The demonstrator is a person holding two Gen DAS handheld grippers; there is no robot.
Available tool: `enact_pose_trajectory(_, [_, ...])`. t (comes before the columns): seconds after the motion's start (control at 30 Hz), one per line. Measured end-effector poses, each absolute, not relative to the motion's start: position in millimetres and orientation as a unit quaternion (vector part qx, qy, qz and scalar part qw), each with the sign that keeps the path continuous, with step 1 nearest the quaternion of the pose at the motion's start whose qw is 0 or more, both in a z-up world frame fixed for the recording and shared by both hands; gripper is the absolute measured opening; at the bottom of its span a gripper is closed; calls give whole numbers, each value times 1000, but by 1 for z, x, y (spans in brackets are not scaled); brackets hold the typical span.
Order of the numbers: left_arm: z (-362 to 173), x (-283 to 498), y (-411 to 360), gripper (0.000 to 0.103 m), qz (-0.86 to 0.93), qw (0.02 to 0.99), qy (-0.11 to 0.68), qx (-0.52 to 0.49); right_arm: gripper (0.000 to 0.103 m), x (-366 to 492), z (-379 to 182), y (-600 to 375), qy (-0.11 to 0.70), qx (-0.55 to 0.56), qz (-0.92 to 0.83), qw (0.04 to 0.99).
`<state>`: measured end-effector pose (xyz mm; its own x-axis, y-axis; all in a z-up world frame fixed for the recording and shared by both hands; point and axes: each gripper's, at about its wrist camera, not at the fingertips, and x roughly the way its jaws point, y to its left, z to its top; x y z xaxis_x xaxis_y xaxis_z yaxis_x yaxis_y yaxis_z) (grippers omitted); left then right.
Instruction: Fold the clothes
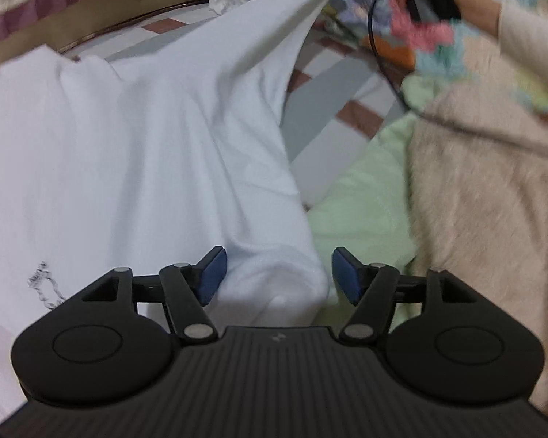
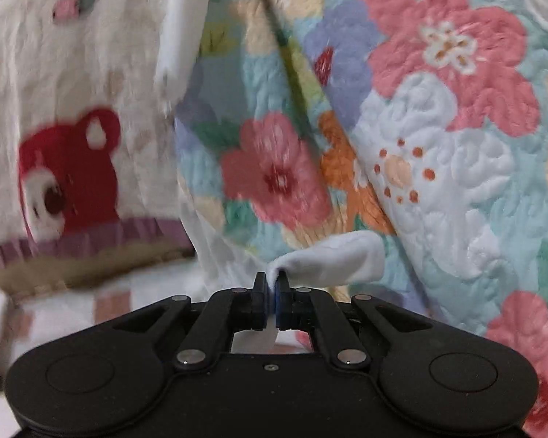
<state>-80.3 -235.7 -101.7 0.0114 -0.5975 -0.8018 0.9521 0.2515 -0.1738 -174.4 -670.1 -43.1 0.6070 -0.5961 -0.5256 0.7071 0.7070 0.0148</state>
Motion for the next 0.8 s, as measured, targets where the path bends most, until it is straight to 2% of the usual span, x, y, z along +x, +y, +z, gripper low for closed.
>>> enact_pose_trajectory(0.03, [-102, -78, -234, 24, -568, 679, 412, 214, 4, -171, -47, -671, 266, 100, -368, 885])
enact_pose_trajectory(0.07, [-102, -76, -233, 15, -565, 681, 416, 211, 4, -170, -48, -671, 276, 86, -370, 883])
enact_pose_trajectory(0.23, [-83, -62, -217, 10, -574, 686, 421, 150, 3, -172, -40, -662, 286, 39, -363, 886])
enact_pose_trajectory(0.4, [-52, -54, -199, 10, -623, 657, 420, 59, 3, -183, -19, -661, 289, 4, -388, 875])
enact_pose_trajectory(0.5, [-62, -52, -204, 10, -634, 626, 453, 2, 3, -185, -35, -664, 334, -63, -431, 836])
enact_pose_trajectory(0.53, [-70, -53, -208, 14, -625, 624, 469, -4, 3, -184, -46, -670, 351, -56, -436, 827])
enact_pose_trajectory(0.57, [-81, -55, -216, 24, -603, 637, 481, 12, 4, -184, -57, -678, 366, -32, -435, 822])
enact_pose_trajectory(0.6, [-89, -60, -219, 30, -597, 639, 484, 32, 4, -184, -69, -686, 381, -8, -435, 816])
enact_pose_trajectory(0.63, [-97, -64, -221, 35, -590, 641, 487, 52, 15, -184, -81, -694, 396, 17, -434, 809])
enact_pose_trajectory(0.7, [-106, -72, -223, 39, -589, 639, 488, 76, 31, -183, -87, -690, 407, 33, -449, 795])
enact_pose_trajectory(0.77, [-101, -75, -215, 47, -601, 636, 479, 79, 35, -182, -89, -682, 413, 41, -468, 780])
enact_pose_trajectory(0.8, [-99, -73, -211, 48, -604, 635, 476, 75, 41, -183, -83, -674, 405, 52, -467, 785])
